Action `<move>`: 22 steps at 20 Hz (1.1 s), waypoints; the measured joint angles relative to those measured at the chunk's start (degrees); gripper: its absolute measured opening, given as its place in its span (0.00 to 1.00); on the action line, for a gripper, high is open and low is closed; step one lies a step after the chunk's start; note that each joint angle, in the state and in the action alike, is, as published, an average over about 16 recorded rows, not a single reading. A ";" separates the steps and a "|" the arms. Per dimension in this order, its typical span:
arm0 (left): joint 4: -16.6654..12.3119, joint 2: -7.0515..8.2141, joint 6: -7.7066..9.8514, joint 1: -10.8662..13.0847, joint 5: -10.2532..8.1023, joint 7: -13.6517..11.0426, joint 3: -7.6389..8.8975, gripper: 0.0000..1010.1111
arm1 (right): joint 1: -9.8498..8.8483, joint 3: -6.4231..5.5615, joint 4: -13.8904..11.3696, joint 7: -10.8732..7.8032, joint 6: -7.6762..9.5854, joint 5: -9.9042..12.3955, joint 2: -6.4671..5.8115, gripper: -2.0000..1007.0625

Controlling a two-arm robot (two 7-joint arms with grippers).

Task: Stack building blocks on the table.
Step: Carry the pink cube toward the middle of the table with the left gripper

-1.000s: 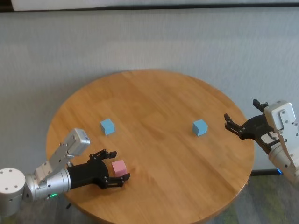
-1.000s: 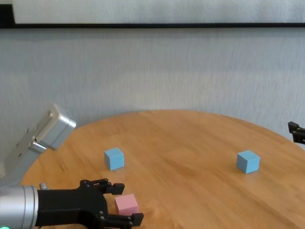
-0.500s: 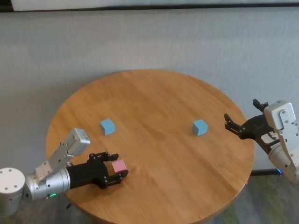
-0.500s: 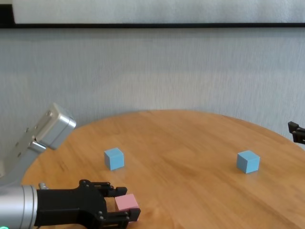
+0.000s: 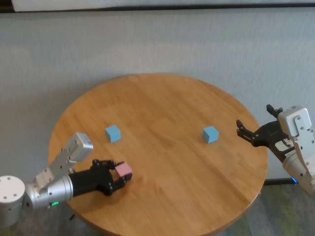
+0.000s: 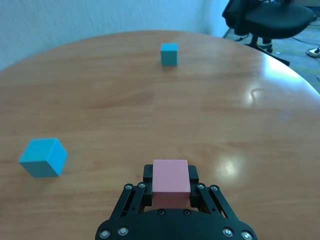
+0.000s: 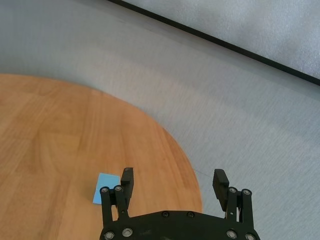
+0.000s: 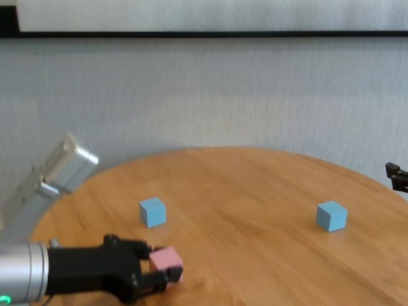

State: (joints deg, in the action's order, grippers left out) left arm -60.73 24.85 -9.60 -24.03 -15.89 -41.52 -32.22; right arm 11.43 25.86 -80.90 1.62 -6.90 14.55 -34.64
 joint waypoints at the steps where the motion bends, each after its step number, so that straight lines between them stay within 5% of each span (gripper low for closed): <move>1: -0.41 -0.03 0.04 -0.06 -0.02 0.31 0.18 0.43 | 0.00 0.00 0.00 0.00 0.00 0.00 0.00 0.99; 11: -2.27 -2.16 0.95 -2.79 0.66 3.77 1.55 0.40 | 0.00 0.00 0.00 0.00 0.00 0.00 0.00 0.99; 22: 6.74 -7.75 2.71 -8.90 3.52 4.85 0.04 0.40 | 0.00 0.00 0.00 0.00 0.00 0.00 0.00 0.99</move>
State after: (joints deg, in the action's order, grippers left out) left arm -53.99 17.09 -6.89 -32.93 -12.37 -36.67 -32.18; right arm 11.43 25.86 -80.90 1.62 -6.90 14.54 -34.64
